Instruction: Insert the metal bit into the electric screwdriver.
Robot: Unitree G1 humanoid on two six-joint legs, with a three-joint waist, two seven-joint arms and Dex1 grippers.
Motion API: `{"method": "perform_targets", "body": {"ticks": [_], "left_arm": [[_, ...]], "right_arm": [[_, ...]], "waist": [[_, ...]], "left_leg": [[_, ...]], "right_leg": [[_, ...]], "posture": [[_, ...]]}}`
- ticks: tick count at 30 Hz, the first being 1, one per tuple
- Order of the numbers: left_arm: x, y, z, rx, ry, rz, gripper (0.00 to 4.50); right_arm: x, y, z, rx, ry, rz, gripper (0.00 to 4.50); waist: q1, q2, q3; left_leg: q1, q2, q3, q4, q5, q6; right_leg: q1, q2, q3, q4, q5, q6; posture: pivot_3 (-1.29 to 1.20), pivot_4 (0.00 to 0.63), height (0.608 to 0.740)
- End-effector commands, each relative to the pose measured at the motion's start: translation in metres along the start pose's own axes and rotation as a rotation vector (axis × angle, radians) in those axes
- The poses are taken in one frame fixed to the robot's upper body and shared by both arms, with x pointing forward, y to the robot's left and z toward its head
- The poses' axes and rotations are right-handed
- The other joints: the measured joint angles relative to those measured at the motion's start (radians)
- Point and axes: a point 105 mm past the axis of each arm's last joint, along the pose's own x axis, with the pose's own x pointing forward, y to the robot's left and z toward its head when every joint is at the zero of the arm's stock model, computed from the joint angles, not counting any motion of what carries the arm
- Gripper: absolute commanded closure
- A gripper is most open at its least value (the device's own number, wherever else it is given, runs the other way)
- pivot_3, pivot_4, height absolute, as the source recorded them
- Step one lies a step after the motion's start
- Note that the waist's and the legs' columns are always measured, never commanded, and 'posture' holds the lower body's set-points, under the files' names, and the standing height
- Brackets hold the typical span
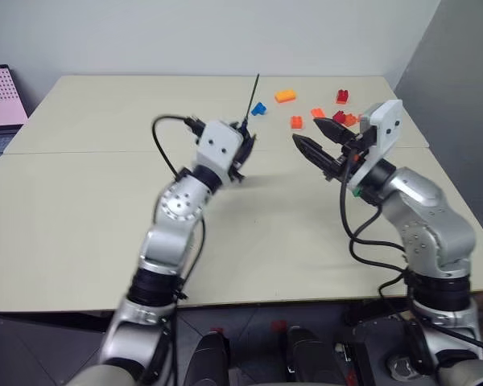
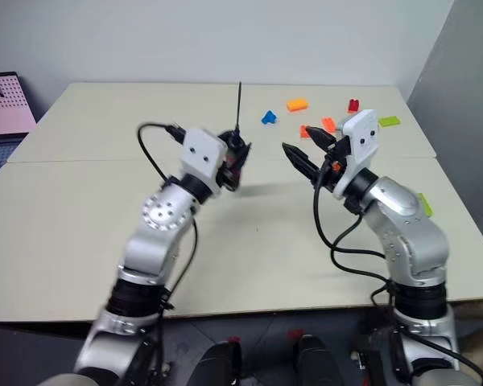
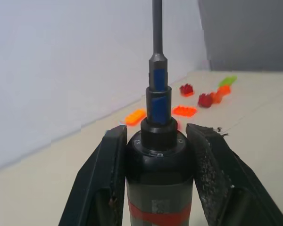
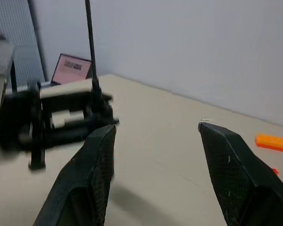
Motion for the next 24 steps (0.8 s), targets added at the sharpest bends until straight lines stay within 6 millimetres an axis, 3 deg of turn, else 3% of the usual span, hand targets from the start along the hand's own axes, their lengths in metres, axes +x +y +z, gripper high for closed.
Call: {"method": "perform_targets", "body": {"ticks": [1,3,6,10,18,20,24], "left_arm": [[-0.005,0.01,-0.012,0.292,0.123,-0.22,2.88],[-0.009,0.009,-0.023,0.379,0.179,-0.336,2.88],[-0.014,-0.009,-0.034,0.549,0.204,-0.579,2.88],[-0.022,-0.042,-0.059,0.611,0.25,-0.908,2.88],[-0.005,-0.064,-0.077,0.518,0.291,-1.021,2.88],[-0.003,-0.068,-0.078,0.503,0.29,-1.036,2.19],[-0.004,-0.066,-0.076,0.479,0.292,-1.061,1.38]], "right_arm": [[-0.022,0.007,0.009,-0.145,0.081,0.146,1.58],[-0.031,0.013,0.005,-0.184,0.15,0.226,1.58],[-0.052,0.03,-0.005,-0.208,0.281,0.414,1.58],[-0.062,0.034,-0.019,-0.214,0.389,0.508,1.58],[-0.068,0.037,-0.039,-0.212,0.458,0.548,1.58],[-0.068,0.038,-0.038,-0.207,0.452,0.544,1.58],[-0.068,0.037,-0.036,-0.199,0.446,0.536,1.58]], "waist": [[0.002,0.0,0.0],[0.002,0.0,0.0],[0.007,0.0,0.001],[0.01,0.0,0.001],[0.007,0.0,0.001],[0.007,0.0,0.001],[0.006,0.0,0.001]], "left_leg": [[0.0,0.0,0.0,0.0,0.0,0.0],[0.0,0.0,0.001,-0.002,0.0,0.0],[-0.002,0.0,0.001,-0.002,0.0,0.0],[-0.01,0.0,0.0,0.002,0.0,0.0],[-0.011,0.0,0.0,0.004,0.0,0.0],[-0.012,0.0,-0.001,0.004,0.0,0.0],[-0.012,0.0,-0.001,0.005,0.0,0.0]], "right_leg": [[0.0,0.0,0.0,0.0,0.0,0.0],[-0.001,0.0,0.0,-0.002,-0.001,-0.001],[-0.001,-0.001,-0.001,-0.003,-0.001,-0.001],[-0.006,-0.001,-0.002,-0.004,0.0,0.0],[-0.006,-0.001,-0.002,-0.003,0.001,0.001],[-0.007,-0.001,-0.002,-0.003,0.001,0.001],[-0.007,-0.001,-0.002,-0.002,0.001,0.001]], "posture": [[0.0,0.15,0.74],[0.0,0.15,0.74],[0.0,0.15,0.74],[0.0,0.15,0.74],[0.0,0.15,0.74],[0.0,0.15,0.74],[0.0,0.15,0.74]]}}
